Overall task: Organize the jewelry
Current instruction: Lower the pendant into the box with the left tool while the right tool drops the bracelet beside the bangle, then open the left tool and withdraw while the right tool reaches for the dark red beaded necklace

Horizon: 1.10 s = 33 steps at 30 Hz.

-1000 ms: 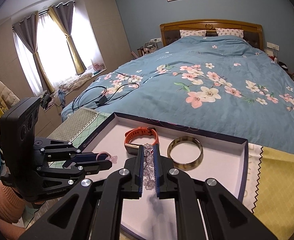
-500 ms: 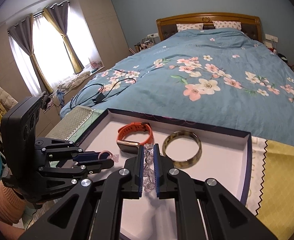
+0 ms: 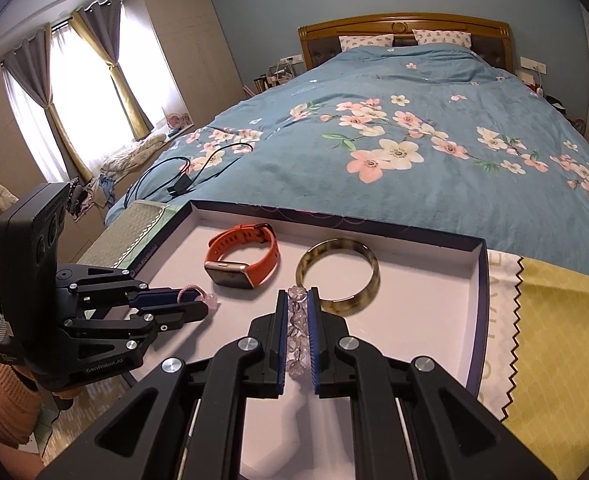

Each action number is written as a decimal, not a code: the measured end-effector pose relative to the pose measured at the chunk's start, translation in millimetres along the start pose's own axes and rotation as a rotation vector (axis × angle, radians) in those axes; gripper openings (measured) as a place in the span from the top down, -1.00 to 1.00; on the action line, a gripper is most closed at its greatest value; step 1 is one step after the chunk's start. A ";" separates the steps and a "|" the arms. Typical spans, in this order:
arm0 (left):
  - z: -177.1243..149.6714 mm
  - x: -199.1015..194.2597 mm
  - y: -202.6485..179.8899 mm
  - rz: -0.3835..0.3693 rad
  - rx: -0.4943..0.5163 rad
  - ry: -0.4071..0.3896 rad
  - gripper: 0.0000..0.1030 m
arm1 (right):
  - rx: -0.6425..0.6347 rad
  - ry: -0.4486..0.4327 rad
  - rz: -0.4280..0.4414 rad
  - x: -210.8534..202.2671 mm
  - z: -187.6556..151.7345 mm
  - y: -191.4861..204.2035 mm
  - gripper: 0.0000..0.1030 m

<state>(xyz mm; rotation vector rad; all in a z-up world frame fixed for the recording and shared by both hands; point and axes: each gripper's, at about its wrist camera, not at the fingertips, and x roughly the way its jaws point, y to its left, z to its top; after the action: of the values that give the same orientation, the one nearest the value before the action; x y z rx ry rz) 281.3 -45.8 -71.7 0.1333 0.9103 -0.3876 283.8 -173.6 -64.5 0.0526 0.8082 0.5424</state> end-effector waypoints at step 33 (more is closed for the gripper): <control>-83.6 -122.2 -9.5 -0.010 -0.039 -0.214 0.25 | -0.022 0.015 -0.029 -88.2 -83.9 10.5 0.41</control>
<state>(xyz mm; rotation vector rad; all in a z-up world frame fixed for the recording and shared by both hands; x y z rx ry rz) 148.4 1.4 -25.7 0.0499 0.7070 -0.3856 170.9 -220.1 -61.0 0.0160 0.8164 0.5246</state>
